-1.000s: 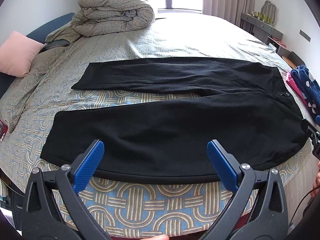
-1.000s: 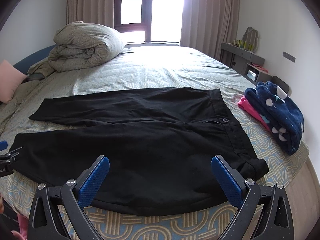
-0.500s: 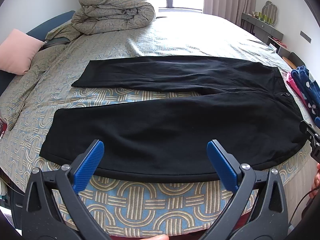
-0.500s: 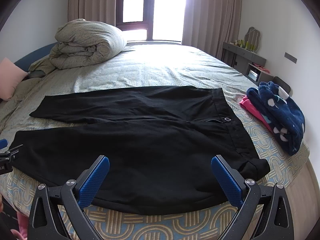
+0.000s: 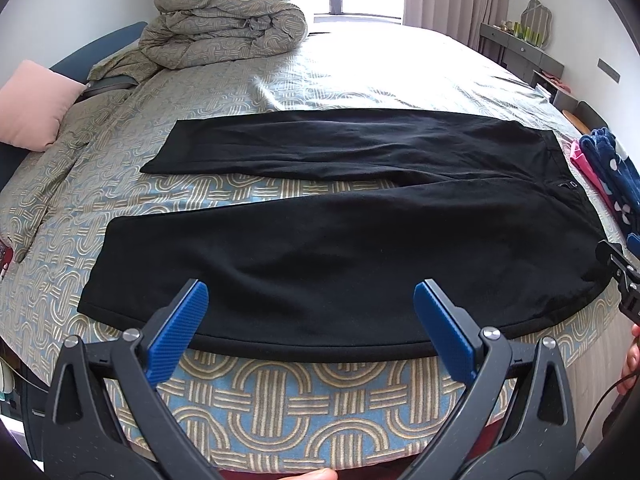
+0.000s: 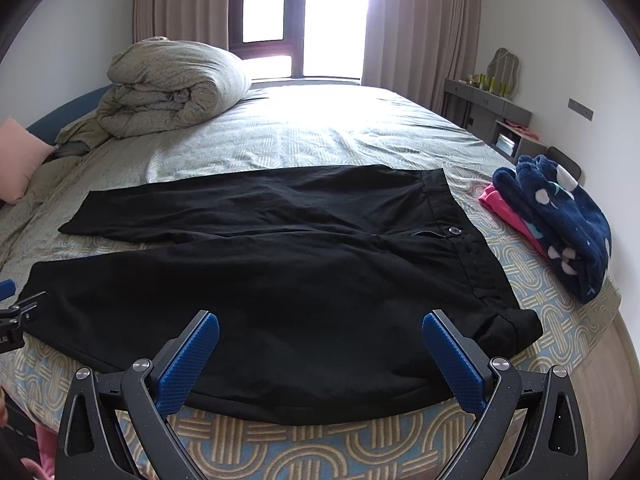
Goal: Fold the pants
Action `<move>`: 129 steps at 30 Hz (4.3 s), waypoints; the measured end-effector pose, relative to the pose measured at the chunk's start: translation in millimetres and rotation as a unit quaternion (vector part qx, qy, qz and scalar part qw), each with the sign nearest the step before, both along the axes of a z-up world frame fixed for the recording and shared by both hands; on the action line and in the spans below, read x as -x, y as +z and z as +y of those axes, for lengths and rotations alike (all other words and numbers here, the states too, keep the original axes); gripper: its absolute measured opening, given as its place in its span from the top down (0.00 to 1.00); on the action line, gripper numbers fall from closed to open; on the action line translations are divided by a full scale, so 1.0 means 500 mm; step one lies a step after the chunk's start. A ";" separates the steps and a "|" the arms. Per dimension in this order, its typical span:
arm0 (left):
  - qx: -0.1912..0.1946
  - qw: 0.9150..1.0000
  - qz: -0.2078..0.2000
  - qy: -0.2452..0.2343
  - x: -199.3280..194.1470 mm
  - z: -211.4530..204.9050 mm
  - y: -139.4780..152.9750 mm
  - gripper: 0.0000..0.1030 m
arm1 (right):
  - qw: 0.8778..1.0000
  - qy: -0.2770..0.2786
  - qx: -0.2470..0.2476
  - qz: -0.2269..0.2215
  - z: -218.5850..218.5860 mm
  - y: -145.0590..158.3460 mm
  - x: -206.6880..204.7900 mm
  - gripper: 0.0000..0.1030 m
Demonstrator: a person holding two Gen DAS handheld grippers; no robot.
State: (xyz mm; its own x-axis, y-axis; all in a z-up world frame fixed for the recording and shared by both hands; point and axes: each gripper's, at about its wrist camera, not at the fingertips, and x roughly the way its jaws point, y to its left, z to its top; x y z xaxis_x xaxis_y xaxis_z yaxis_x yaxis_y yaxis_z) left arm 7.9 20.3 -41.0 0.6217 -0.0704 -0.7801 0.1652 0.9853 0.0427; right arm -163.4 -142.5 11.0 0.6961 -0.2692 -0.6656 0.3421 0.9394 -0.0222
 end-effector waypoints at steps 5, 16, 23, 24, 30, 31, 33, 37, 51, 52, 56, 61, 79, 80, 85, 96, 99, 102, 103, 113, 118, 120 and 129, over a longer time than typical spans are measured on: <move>0.003 1.000 0.003 0.004 -0.001 0.003 -0.001 0.00 | 1.000 0.002 0.002 -0.001 0.004 0.001 0.000 0.00; 0.000 1.000 0.007 0.004 0.000 0.001 -0.004 0.00 | 1.000 -0.001 -0.003 0.002 0.001 -0.003 0.002 0.00; 0.006 1.000 0.004 0.007 0.001 0.001 -0.004 0.00 | 1.000 -0.002 -0.002 0.005 0.003 -0.004 -0.001 0.00; 0.009 1.000 0.007 0.006 0.000 0.000 -0.005 0.00 | 1.000 -0.003 -0.002 0.004 0.002 -0.005 -0.001 0.00; 0.015 1.000 0.019 0.003 -0.003 0.012 -0.013 0.00 | 1.000 -0.016 -0.012 0.007 -0.015 -0.011 0.007 0.00; 0.013 1.000 0.020 0.004 -0.003 0.016 -0.017 0.00 | 1.000 -0.018 -0.016 0.007 -0.020 -0.012 0.008 0.00; 0.009 1.000 0.024 0.011 -0.003 0.031 -0.026 0.00 | 0.999 -0.025 -0.027 0.008 -0.032 -0.016 0.010 0.00; -0.003 0.999 0.024 0.039 -0.001 0.078 -0.046 0.00 | 0.997 -0.045 -0.053 0.020 -0.062 -0.031 0.015 0.00; -0.006 0.987 0.073 0.145 -0.007 0.231 -0.109 0.00 | 0.927 -0.250 -0.280 0.007 -0.340 -0.128 0.171 0.04; 0.004 0.986 0.081 0.145 -0.008 0.237 -0.112 0.00 | 0.922 -0.257 -0.290 0.003 -0.347 -0.132 0.176 0.04; 0.029 0.983 0.101 0.153 -0.013 0.262 -0.119 0.00 | 0.911 -0.248 -0.330 -0.011 -0.361 -0.157 0.170 0.05; 0.086 0.968 0.130 0.196 -0.011 0.319 -0.140 0.00 | 0.903 -0.262 -0.341 -0.009 -0.364 -0.183 0.149 0.04; 0.251 0.913 0.191 0.258 -0.133 0.359 -0.172 0.32 | 0.906 -0.266 -0.327 -0.022 -0.354 -0.176 0.120 0.05; 0.253 0.913 0.190 0.258 -0.133 0.360 -0.171 0.35 | 0.907 -0.266 -0.326 -0.022 -0.354 -0.176 0.119 0.05; 0.252 0.913 0.191 0.259 -0.114 0.382 -0.171 0.57 | 0.905 -0.265 -0.331 -0.021 -0.360 -0.173 0.115 0.06; 0.309 0.892 0.199 0.264 -0.101 0.412 -0.187 0.59 | 0.911 -0.255 -0.324 -0.010 -0.350 -0.174 0.107 0.13; 0.319 0.887 0.199 0.270 -0.113 0.414 -0.190 0.58 | 0.911 -0.253 -0.326 -0.012 -0.349 -0.175 0.103 0.13; 0.300 0.892 0.202 0.270 -0.117 0.409 -0.184 0.71 | 0.911 -0.248 -0.329 -0.014 -0.348 -0.176 0.099 0.13; 0.290 0.894 0.204 0.272 -0.114 0.408 -0.183 0.80 | 0.911 -0.247 -0.331 -0.015 -0.349 -0.176 0.099 0.13; 0.357 0.853 0.230 0.304 -0.097 0.446 -0.210 0.70 | 0.893 -0.235 -0.382 -0.040 -0.363 -0.188 0.120 0.13; 0.317 0.880 0.204 0.289 -0.121 0.420 -0.187 0.93 | 0.899 -0.219 -0.379 -0.037 -0.364 -0.191 0.097 0.13; 0.301 0.891 0.195 0.280 -0.121 0.412 -0.178 0.93 | 0.895 -0.220 -0.387 -0.039 -0.370 -0.192 0.092 0.13; 0.321 0.896 0.155 0.264 -0.124 0.418 -0.121 0.95 | 0.898 -0.225 -0.374 -0.043 -0.389 -0.168 0.106 0.93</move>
State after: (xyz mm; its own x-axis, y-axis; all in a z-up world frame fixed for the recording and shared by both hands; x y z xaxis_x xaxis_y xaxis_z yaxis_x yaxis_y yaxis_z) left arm 70.1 229.5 -101.4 0.4615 -0.3256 -0.8252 -0.4253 0.7351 -0.5279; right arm -216.3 -337.0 -73.1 0.6858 -0.0358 -0.7269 0.6620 0.4456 0.6026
